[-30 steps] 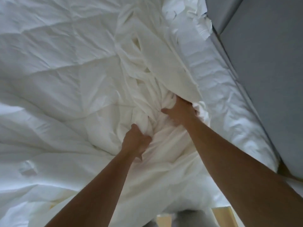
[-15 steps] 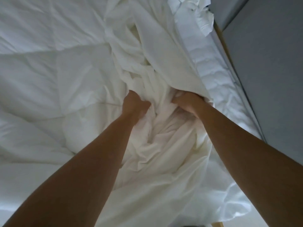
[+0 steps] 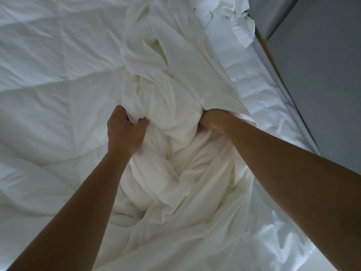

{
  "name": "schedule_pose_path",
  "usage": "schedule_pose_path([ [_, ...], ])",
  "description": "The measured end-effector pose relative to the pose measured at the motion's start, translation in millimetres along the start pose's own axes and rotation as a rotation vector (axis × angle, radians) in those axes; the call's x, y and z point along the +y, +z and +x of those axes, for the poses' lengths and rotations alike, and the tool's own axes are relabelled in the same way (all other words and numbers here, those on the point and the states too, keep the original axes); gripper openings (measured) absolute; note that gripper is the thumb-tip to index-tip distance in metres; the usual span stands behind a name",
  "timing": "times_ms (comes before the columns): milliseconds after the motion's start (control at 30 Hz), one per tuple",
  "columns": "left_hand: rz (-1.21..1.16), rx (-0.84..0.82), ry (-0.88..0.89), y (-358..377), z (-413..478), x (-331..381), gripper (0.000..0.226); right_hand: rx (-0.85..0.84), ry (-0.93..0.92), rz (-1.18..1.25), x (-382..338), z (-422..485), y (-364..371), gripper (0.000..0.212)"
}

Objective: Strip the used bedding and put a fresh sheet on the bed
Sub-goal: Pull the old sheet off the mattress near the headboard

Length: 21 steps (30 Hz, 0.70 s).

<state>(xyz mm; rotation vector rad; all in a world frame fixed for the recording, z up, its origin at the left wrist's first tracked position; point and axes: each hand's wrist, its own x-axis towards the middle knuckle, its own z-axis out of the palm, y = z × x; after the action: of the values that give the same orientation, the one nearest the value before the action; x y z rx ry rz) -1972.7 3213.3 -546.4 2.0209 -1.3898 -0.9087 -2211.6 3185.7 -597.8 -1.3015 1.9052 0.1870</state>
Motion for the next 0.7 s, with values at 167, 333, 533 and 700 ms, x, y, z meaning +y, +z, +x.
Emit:
schedule_pose_path([
  [167,-0.19,-0.312,-0.078,4,-3,18,0.067,0.169,-0.073,0.126,-10,-28,6,0.02],
  [333,-0.019,-0.593,-0.229,21,3,14,0.086,-0.256,0.258,0.411,0,-46,36,0.052],
  [533,0.048,-0.154,0.032,30,-12,15,0.033,-0.084,-0.14,0.282,-52,-27,65,0.041],
  [700,-0.129,-0.832,0.057,-18,2,4,0.046,-0.196,-0.27,-0.111,-52,-27,57,0.055],
])
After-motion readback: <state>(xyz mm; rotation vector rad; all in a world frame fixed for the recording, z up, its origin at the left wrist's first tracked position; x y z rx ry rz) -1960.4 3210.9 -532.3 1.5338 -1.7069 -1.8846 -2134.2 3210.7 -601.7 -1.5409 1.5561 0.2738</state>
